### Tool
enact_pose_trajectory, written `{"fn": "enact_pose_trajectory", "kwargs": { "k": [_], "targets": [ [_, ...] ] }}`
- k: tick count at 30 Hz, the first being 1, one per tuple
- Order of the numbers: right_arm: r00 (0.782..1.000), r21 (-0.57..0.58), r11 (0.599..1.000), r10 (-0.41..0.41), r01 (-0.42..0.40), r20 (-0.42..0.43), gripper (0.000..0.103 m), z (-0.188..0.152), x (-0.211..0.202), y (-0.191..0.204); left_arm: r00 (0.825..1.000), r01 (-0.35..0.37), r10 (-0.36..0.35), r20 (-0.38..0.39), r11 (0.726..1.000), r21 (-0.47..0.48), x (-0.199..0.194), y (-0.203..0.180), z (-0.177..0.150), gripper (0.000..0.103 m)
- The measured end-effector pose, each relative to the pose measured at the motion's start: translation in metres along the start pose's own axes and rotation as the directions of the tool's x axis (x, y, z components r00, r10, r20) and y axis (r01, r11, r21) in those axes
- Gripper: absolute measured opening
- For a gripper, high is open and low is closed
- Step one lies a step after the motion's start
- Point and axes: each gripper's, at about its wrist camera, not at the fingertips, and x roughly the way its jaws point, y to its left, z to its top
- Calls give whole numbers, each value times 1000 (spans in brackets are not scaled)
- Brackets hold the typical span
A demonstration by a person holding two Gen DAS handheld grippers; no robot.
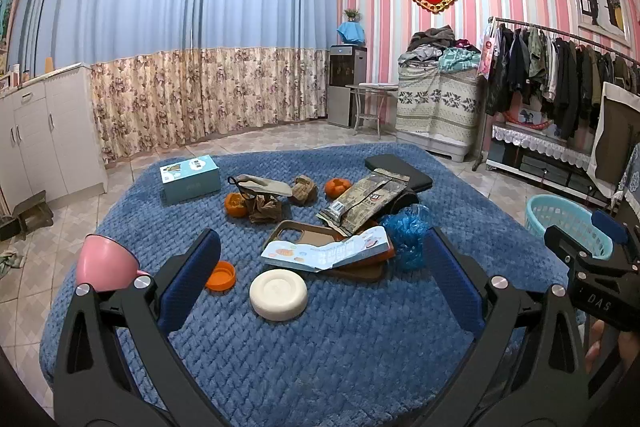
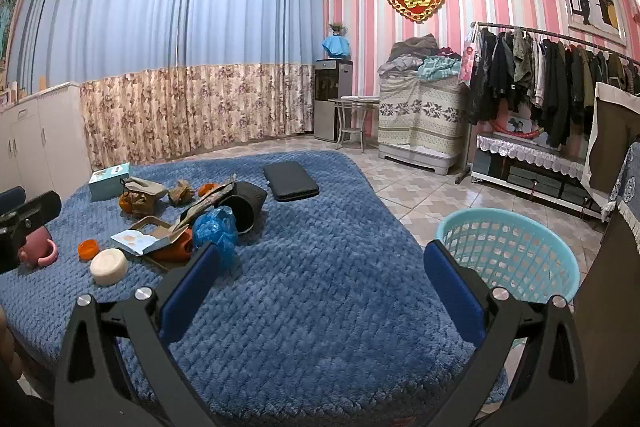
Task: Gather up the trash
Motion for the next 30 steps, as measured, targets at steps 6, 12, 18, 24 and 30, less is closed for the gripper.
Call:
{"fn": "enact_pose_trajectory", "kwargs": {
  "k": [6, 12, 18, 24, 30],
  "targets": [
    [1000, -1, 1000, -1, 1, 0, 99, 0, -1, 0, 1000, 0, 0, -2, 1000, 0, 1, -2, 0, 98],
    [1000, -5, 1000, -2, 2, -2, 99, -2, 1, 0, 1000, 5, -5, -5, 1000, -1, 4, 1, -9, 98],
    [1000, -6, 1000, -3, 3, -3, 99, -2, 1, -1, 1000, -3, 3, -11, 1000, -2, 12, 4, -21, 98],
    [1000, -12, 1000, -12, 12, -10, 99, -5, 2, -6, 998, -25, 24, -65, 1000, -18, 32, 26, -41, 98],
    [999, -10, 999, -42, 42, -10, 99, -10, 3, -17, 995, -33, 31, -92, 999, -15, 44, 38, -38, 98]
  ]
}}
